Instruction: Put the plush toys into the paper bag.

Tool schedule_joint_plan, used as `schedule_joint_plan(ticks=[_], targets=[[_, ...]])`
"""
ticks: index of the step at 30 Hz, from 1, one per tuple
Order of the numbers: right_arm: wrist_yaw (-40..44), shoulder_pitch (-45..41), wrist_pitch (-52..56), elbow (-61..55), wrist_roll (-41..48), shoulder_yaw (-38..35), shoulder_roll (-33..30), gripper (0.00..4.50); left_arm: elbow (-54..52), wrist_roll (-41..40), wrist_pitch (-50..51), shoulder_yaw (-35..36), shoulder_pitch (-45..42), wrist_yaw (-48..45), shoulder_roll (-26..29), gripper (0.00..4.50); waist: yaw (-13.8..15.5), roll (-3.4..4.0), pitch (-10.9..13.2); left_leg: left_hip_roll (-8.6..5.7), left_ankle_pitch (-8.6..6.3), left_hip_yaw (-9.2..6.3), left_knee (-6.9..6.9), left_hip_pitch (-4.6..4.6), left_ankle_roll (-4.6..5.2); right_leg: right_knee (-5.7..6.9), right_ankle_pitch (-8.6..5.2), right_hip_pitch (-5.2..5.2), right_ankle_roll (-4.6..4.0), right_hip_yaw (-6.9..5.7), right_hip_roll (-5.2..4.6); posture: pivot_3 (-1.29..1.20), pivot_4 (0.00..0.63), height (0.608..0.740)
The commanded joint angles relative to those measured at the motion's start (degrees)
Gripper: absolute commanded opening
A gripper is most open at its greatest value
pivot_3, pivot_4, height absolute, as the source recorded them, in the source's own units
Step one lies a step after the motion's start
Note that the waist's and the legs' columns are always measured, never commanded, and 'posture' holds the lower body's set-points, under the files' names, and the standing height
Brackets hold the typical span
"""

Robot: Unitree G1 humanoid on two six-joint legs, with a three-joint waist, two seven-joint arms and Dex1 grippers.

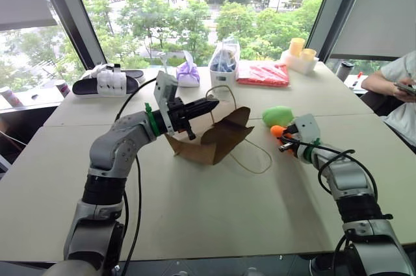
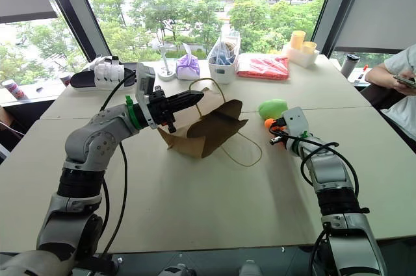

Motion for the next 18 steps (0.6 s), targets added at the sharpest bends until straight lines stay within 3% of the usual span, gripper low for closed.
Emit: schedule_joint_plan(ticks=[1,7,18], targets=[[3.36,-0.58,6.71,-14.51,4.15,-4.53,-5.05,0.01,-2.16,-1.01,0.03,0.75,-0.26,-0.15,0.93,0.00,0.12,0.02,0.01,0.00,0.00,-0.01,-0.01,-0.01,0.00,-0.01,0.00,0.00,0.00,0.00,0.00,0.00,0.150,0.740],[6.38,-5.43,23.54,-30.64,16.03,-8.50,-6.60,0.01,-1.50,-1.15,0.07,0.16,-0.22,-0.87,1.24,0.00,0.02,0.00,0.00,0.02,-0.02,-0.01,-0.02,-0.05,0.03,-0.12,0.00,-0.01,0.00,-0.01,0.02,0.00,0.150,0.740],[5.07,1.53,24.21,-41.07,15.93,5.99,-3.33,0.01,-0.02,-0.88,-0.68,0.52,-2.09,-0.51,0.63,0.00,0.39,-0.02,-0.01,0.02,-0.02,-0.03,0.03,-0.09,0.04,-0.17,0.02,0.03,0.03,-0.03,-0.03,0.00,0.150,0.740]])
